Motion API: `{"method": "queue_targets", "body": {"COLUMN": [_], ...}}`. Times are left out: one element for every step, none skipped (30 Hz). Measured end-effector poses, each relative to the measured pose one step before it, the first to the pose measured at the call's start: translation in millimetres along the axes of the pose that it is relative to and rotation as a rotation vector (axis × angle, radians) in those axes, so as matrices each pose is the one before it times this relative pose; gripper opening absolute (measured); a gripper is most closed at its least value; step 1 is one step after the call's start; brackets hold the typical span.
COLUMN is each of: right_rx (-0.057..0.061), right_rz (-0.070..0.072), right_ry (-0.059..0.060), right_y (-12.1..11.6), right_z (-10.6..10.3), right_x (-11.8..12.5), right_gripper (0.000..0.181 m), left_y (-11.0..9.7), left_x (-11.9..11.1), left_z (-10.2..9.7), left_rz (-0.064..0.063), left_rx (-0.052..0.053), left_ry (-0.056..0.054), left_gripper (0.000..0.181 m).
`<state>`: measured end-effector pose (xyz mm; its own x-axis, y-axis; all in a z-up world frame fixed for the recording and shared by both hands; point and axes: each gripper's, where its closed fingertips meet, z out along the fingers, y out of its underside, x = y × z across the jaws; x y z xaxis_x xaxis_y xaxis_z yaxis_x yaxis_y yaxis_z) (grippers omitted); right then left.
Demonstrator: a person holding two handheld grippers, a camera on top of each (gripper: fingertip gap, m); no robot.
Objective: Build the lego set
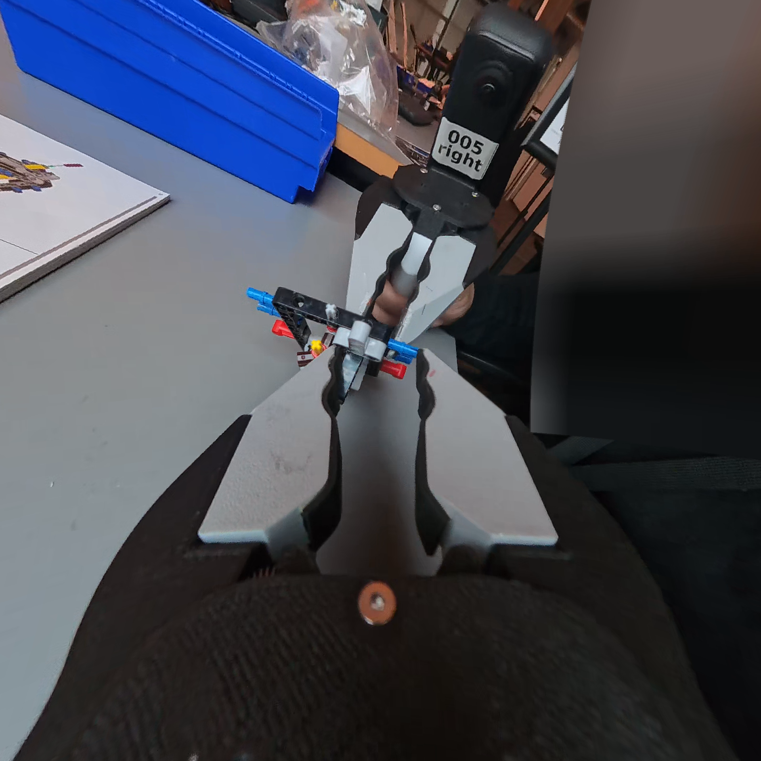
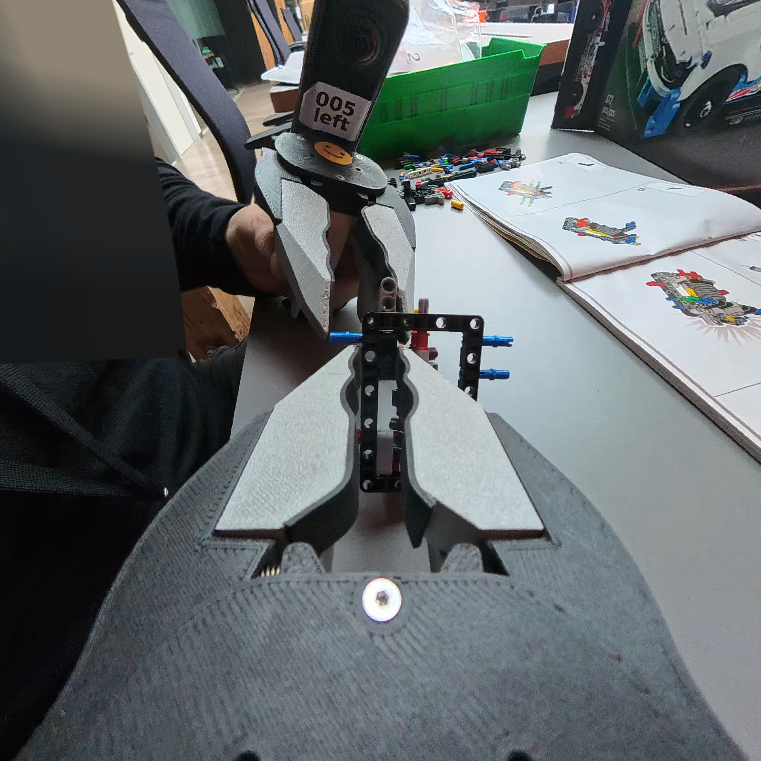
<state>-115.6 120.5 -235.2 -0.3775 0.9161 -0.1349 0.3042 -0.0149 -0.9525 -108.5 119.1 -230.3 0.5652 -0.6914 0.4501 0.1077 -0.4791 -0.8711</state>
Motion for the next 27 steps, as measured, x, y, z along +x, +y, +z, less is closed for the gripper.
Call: {"method": "queue_targets", "body": {"right_rx": [0.0038,0.0047,0.0049,0.0044,0.003,0.0021,0.0027,0.0032,0.0039,0.0048,0.0053,0.0026,-0.0001,0.0008,0.0019,0.0011,-0.0006,-0.0015,-0.0009,-0.0002,-0.0004,-0.0021,-0.0035,-0.0036,-0.0038,-0.0033,-0.0032], "right_rz": [0.0041,0.0037,0.0036,0.0028,0.0024,0.0017,0.0021,0.0031,0.0028,0.0022,0.0019,0.0017,0.0022,0.0017,0.0009,0.0004,-0.0003,-0.0011,-0.0006,0.0005,0.0008,0.0001,-0.0013,-0.0028,-0.0034,-0.0029,-0.0016], "right_ry": [0.002,0.0019,0.0009,0.0007,0.0022,0.0015,-0.0003,-0.0008,-0.002,-0.0042,-0.0025,0.0005,0.0006,-0.0003,-0.0003,-0.0004,-0.0008,0.0008,0.0008,-0.0005,-0.0008,0.0002,0.0028,0.0031,0.0023,0.0036,0.0053], "right_y": [-0.54,-0.64,-0.58,-0.63,-0.45,-0.24,-0.33,-0.4,-0.48,-0.66,-0.65,-0.34,0.06,-0.06,-0.24,-0.13,0.09,0.3,0.15,0.12,0.24,0.34,0.5,0.54,0.44,0.37,0.36], "right_z": [-0.27,-0.25,-0.13,-0.02,0.05,0.01,-0.02,-0.03,-0.15,-0.37,-0.19,-0.15,-0.05,0.05,0.0,-0.05,0.0,0.13,0.01,-0.03,-0.06,0.14,0.33,0.44,0.49,0.56,0.86], "right_x": [0.41,0.3,0.01,-0.14,-0.04,-0.07,-0.16,-0.22,-0.21,-0.39,-0.17,0.24,0.36,0.17,-0.06,-0.03,-0.18,-0.04,-0.03,0.0,0.04,-0.08,0.19,0.05,0.01,0.06,0.34], "right_gripper": [0.012,0.013,0.012,0.012,0.012,0.012,0.012,0.013,0.013,0.013,0.012,0.013,0.013,0.013,0.012,0.012,0.012,0.012,0.012,0.012,0.012,0.012,0.012,0.012,0.012,0.012,0.012], "left_y": [-1.06,-1.02,-0.93,-0.6,-0.3,-0.44,-0.74,-0.73,-1.04,-0.96,-0.77,-0.6,-0.12,0.11,0.13,0.17,0.37,0.29,0.22,0.26,0.32,0.49,0.45,0.4,0.43,0.73,0.63], "left_x": [-0.17,0.06,0.27,0.3,0.53,0.67,0.2,0.01,0.36,0.29,0.4,-0.13,-0.4,0.0,0.47,1.24,0.46,0.0,-0.01,-0.31,-1.13,-1.04,-0.52,-0.21,-0.03,-0.34,-0.75], "left_z": [0.28,0.04,0.05,-0.03,-0.03,-0.1,-0.08,0.0,0.01,-0.04,0.01,0.16,0.22,0.07,0.0,-0.11,-0.2,0.06,0.27,0.24,0.29,0.17,0.0,-0.14,-0.19,-0.24,-0.02], "left_rz": [0.005,0.0085,0.0103,0.0073,0.0023,-0.0013,-0.0039,-0.0035,-0.0009,0.0002,0.0011,0.0011,0.002,0.005,0.005,0.0052,0.0026,0.0004,0.0017,0.0014,-0.0007,-0.0013,-0.0008,-0.0005,0.0017,0.0058,0.0088], "left_rx": [0.0078,0.0078,0.0068,0.0044,0.0023,0.0038,0.0057,0.0057,0.0076,0.0067,0.0059,0.004,0.0006,-0.0003,-0.0011,-0.0013,-0.0031,-0.0022,-0.0017,-0.0021,-0.0028,-0.0037,-0.0024,-0.0018,-0.0025,-0.0045,-0.0051], "left_ry": [-0.0064,-0.0077,-0.007,-0.0036,0.0019,0.0056,0.0035,0.0019,0.0032,0.002,0.002,-0.0029,-0.0051,-0.0039,-0.0008,0.0064,0.0022,-0.0001,-0.0016,-0.0039,-0.0086,-0.0088,-0.0047,-0.0041,-0.0041,-0.0068,-0.0118], "left_gripper": [0.033,0.033,0.034,0.034,0.035,0.036,0.036,0.035,0.035,0.034,0.034,0.034,0.034,0.034,0.035,0.038,0.038,0.039,0.039,0.039,0.037,0.035,0.035,0.035,0.035,0.035,0.035]}}
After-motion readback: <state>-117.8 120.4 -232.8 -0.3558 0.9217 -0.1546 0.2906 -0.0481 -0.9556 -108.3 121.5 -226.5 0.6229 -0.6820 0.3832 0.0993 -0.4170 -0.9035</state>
